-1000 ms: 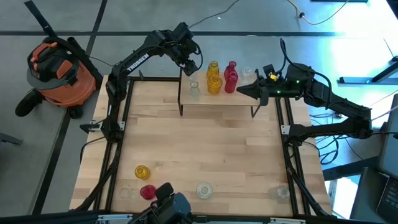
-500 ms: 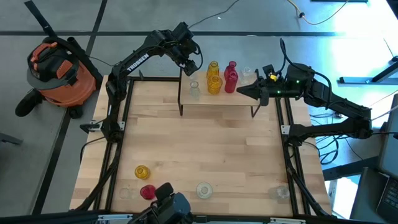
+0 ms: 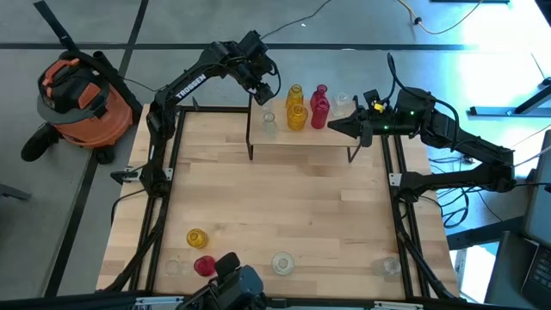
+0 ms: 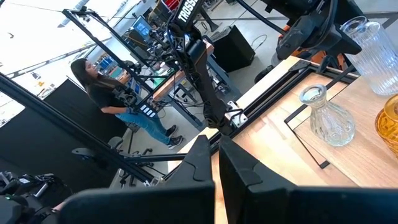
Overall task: Sort vases onto shelf
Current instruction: Put the transparent vase on the shelf aligned with the other transparent vase, then adjust the transparent vase
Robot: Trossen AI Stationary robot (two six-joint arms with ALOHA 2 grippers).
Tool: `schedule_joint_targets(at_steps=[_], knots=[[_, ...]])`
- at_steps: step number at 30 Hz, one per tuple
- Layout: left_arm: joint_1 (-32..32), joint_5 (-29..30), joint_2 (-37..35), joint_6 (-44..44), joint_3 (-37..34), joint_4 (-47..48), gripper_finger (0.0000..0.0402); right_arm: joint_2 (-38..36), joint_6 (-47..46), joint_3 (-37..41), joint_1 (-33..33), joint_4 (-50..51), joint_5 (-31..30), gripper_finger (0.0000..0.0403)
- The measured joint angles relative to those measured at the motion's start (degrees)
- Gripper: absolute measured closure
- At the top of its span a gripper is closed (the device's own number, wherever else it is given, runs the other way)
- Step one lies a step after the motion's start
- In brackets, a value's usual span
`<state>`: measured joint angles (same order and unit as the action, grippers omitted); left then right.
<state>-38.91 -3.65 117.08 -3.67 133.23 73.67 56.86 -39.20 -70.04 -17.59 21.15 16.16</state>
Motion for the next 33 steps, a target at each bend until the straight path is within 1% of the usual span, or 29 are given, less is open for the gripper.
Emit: schedule_joint_targets(at_steps=[3, 9, 13, 21, 24, 28, 31, 33], knots=[[-0.3, -0.1, 0.0, 0.0, 0.0, 0.0, 0.0146, 0.0, 0.0, 0.0, 0.0, 0.0, 0.0, 0.0403], [-0.6, 1.3, -0.1, 0.4, 0.0, 0.1, 0.0098, 0.0, 0.0, 0.0, 0.0, 0.0, 0.0, 0.0403], [-0.6, 1.3, -0.1, 0.5, 0.0, 0.2, 0.0082, 0.0, 0.0, 0.0, 0.0, 0.0, 0.0, 0.0403], [-0.6, 1.6, -1.0, 1.7, 0.1, 0.3, 0.0088, 0.0, 0.0, 0.0, 0.0, 0.0, 0.0, 0.0403], [-0.6, 2.6, -1.9, 2.1, 1.7, 1.1, 0.0091, 0.0, 0.0, 0.0, 0.0, 0.0, 0.0, 0.0403], [-0.4, 3.4, -6.0, 5.0, 1.3, 2.9, 0.0097, 0.0, 0.0, 0.0, 0.0, 0.0, 0.0, 0.0403], [-0.1, 1.9, -9.5, 8.2, 1.3, 7.8, 0.0104, 0.0, 0.0, 0.0, 0.0, 0.0, 0.0, 0.0403], [1.0, -0.7, -11.5, 9.0, 1.3, 9.3, 0.0112, 0.0, 0.1, 0.0, 0.0, 0.0, 0.0, 0.0403]])
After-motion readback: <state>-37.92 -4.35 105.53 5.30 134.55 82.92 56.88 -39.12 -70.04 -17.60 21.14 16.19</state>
